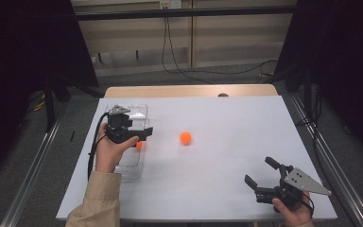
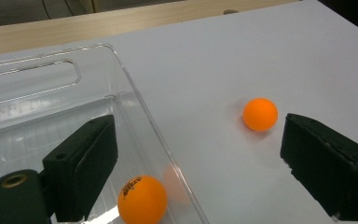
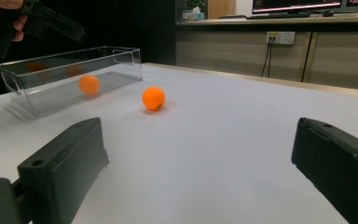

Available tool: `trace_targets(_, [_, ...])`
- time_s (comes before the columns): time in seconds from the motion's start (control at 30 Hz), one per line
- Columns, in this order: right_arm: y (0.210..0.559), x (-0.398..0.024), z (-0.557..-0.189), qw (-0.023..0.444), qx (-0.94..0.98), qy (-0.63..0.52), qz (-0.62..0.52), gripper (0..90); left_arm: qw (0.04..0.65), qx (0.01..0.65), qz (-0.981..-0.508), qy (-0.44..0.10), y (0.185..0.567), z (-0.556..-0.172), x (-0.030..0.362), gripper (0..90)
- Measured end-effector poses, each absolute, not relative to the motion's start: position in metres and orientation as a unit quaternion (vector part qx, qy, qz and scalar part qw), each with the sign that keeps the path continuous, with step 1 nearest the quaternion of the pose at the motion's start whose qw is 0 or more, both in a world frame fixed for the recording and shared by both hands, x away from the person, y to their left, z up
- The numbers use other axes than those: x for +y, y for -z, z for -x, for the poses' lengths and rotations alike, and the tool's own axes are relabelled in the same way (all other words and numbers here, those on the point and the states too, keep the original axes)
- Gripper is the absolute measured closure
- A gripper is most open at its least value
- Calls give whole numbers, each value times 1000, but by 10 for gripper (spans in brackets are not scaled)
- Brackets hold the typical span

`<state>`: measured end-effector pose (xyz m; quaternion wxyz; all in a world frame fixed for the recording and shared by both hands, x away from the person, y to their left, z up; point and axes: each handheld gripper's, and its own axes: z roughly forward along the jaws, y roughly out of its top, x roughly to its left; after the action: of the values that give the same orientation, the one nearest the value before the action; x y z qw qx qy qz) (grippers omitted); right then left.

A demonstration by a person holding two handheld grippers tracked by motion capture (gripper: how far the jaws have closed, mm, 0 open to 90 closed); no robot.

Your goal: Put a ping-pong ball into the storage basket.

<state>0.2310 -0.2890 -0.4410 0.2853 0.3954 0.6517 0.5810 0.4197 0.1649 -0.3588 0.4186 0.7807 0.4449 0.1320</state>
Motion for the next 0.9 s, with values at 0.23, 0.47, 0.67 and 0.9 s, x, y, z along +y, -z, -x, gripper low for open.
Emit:
trace_targets(0.23, [441,-289,-231,285,652,-581,-395,21,421,439,-784,-123,360,-419,160,103])
trace_targets(0.47, [441,-289,-231,285,652,-581,-395,21,422,436,-785,-122,360,-418,155,100])
trace_targets(0.67, [441,-289,-231,285,651,-581,-396,21,422,428,-790,-120,360,-417,150,94])
trace_targets(0.9, [441,-289,-231,285,651,-581,-395,21,425,425,-790,-118,361,-417,144,92])
